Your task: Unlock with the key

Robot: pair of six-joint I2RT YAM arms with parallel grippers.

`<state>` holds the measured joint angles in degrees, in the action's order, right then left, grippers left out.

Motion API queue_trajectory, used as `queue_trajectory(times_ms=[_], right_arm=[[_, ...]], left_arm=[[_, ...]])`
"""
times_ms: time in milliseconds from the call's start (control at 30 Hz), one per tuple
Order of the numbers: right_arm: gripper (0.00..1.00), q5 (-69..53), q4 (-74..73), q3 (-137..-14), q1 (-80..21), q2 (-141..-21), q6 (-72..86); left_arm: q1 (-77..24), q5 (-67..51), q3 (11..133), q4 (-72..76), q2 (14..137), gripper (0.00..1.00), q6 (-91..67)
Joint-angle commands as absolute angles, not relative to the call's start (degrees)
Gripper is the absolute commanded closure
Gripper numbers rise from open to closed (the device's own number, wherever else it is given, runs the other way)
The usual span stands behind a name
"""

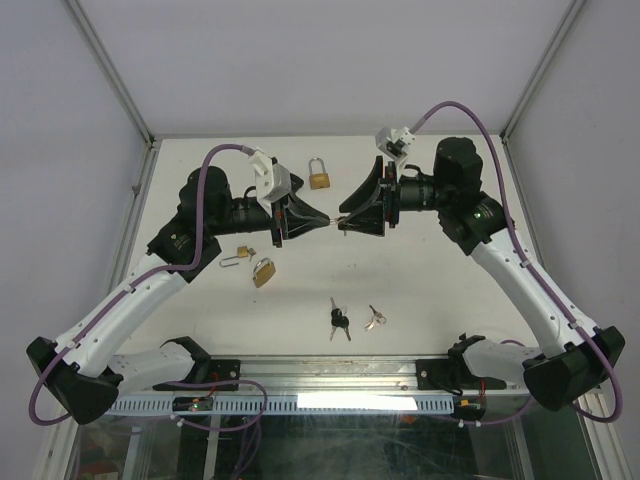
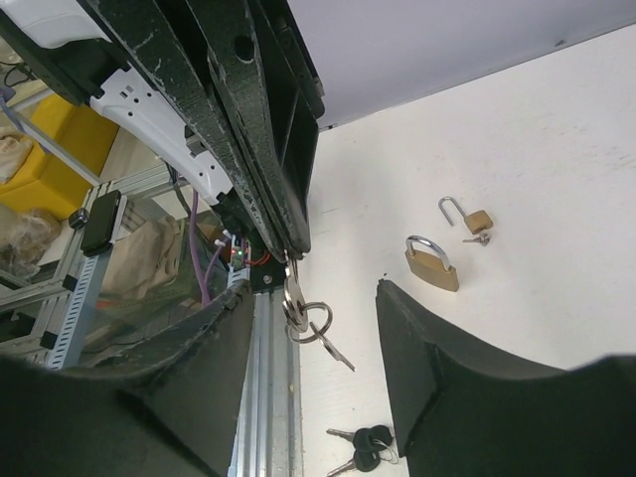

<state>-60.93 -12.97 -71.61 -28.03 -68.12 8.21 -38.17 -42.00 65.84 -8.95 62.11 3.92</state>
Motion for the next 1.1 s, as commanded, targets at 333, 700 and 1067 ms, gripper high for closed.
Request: queue_trajectory(times_ms=[333, 700, 1067], right_arm=[[0.35, -65.3, -30.8, -78.2, -26.6, -68.5, -6.6], [0.54, -67.3, -13.4, -69.1, -26.6, -66.7, 7.8], [0.57, -65.9, -6.6, -65.9, -26.9, -64.8, 12.1]], left_arm=[[-38.1, -41.0, 67.6, -6.8, 60.9, 1.00, 4.8], [-38.1, -40.1, 67.7, -4.3, 61.4, 1.00, 2.4], [-38.1, -40.6, 67.4, -3.5, 61.6, 1.00, 1.4]])
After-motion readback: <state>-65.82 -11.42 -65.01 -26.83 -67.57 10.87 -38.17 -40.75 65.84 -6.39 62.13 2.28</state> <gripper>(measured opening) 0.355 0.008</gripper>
